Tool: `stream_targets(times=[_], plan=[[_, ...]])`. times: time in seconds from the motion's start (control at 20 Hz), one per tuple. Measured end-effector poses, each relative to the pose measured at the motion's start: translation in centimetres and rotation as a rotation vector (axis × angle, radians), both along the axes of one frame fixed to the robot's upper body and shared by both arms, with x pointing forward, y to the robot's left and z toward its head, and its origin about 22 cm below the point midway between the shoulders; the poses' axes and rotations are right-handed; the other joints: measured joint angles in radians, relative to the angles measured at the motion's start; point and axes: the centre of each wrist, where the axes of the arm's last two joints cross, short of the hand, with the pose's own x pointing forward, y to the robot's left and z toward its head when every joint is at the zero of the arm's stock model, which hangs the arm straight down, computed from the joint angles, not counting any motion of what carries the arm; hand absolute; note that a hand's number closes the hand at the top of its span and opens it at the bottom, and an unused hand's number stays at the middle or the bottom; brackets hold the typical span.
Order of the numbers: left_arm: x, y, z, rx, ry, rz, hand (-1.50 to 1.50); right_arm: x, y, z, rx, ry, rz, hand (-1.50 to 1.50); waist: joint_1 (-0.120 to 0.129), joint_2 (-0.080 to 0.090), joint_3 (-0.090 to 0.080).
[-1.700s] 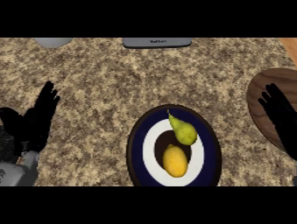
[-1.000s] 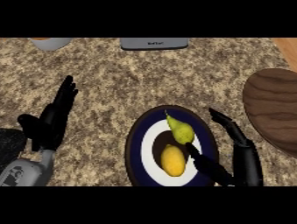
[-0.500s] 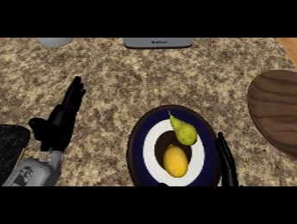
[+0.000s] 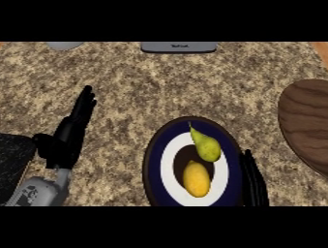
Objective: Pick the lemon from the plate and place it in the bowl
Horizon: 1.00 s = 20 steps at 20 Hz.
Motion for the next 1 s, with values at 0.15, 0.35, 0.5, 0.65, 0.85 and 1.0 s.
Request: stream_targets(times=[0.15, 0.35, 0.5, 0.65, 0.85, 1.0], plan=[[-0.2, -0.1, -0.2, 0.004, 0.0, -0.005, 0.0, 0.1, 0.1, 0.2, -0.034, 0.116, -0.008, -1.5, 0.006, 0.001, 0.0], [0.2, 0.1, -0.3, 0.003, -0.002, -0.005, 0.0, 0.2, 0.3, 0.2, -0.05, 0.239, -0.01, -1.5, 0.007, 0.002, 0.001], [0.0, -0.3, -0.5, 0.001, 0.004, -0.008, 0.0, 0.2, 0.4, 0.2, -0.067, 0.295, 0.004, -1.5, 0.008, 0.001, 0.002], [0.2, -0.5, -0.4, 0.002, 0.006, -0.007, 0.0, 0.3, 0.5, 0.2, -0.056, 0.321, 0.021, -1.5, 0.007, 0.001, 0.003], [-0.1, -0.4, 0.0, 0.004, 0.005, -0.003, 0.0, 0.5, 0.3, 0.1, -0.015, 0.328, 0.025, -1.5, 0.006, -0.001, 0.003], [0.2, -0.1, 0.4, 0.003, 0.004, -0.001, 0.0, 0.5, 0.3, 0.1, 0.018, 0.303, 0.036, -1.5, 0.004, -0.001, 0.003]])
